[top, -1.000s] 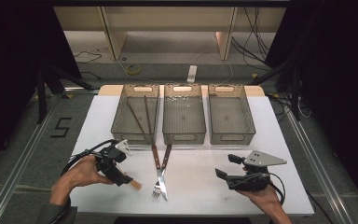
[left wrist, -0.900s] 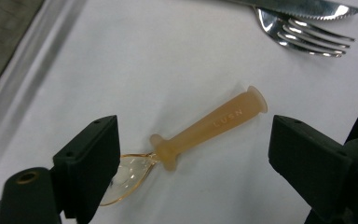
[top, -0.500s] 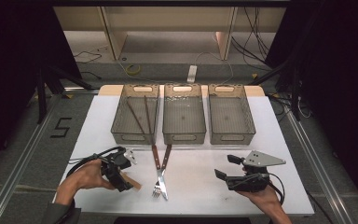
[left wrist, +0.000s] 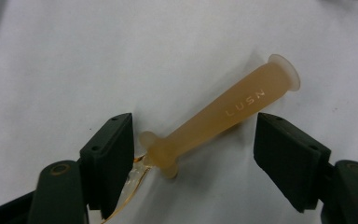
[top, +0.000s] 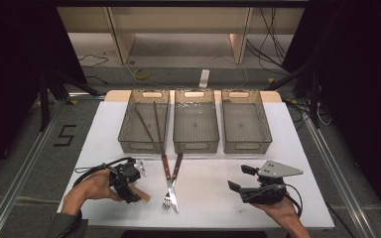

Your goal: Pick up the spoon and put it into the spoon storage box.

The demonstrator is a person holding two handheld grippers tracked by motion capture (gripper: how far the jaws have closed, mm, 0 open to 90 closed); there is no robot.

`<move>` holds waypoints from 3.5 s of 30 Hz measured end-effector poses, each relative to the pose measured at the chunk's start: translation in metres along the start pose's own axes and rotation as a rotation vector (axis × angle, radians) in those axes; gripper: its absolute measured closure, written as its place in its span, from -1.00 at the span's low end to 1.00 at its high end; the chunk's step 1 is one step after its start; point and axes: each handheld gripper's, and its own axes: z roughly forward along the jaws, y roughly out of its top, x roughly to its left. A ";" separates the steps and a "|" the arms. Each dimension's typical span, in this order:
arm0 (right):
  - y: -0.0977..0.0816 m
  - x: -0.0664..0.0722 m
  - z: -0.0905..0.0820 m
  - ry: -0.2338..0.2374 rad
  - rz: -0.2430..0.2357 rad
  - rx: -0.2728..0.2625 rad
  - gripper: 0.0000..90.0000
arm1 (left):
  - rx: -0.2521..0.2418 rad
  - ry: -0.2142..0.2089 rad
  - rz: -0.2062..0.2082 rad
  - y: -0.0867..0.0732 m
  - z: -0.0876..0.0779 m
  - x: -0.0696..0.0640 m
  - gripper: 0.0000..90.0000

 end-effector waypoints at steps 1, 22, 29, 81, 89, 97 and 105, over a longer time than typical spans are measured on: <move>0.000 0.000 0.000 -0.001 -0.001 0.000 -0.39 | 0.002 -0.009 -0.003 0.000 0.001 0.001 -0.32; 0.000 0.001 0.000 -0.009 -0.012 0.006 -0.38 | -0.023 0.023 0.015 -0.005 -0.002 0.001 0.43; 0.000 0.001 0.002 -0.005 -0.013 0.015 -0.38 | -0.021 0.021 0.013 -0.005 -0.003 0.002 0.48; 0.000 0.000 0.001 -0.012 -0.008 0.009 -0.38 | -0.484 0.008 -0.430 0.027 -0.059 0.006 0.48; -0.001 0.000 0.002 -0.013 -0.005 0.009 -0.38 | -0.527 0.015 -0.454 0.032 -0.062 0.006 0.48; -0.001 0.000 0.002 -0.013 -0.005 0.010 -0.38 | -0.580 0.042 -0.443 0.045 -0.069 0.008 0.48; -0.001 -0.001 0.003 -0.018 0.002 0.009 -0.38 | -0.644 0.055 -0.451 0.063 -0.075 0.015 0.48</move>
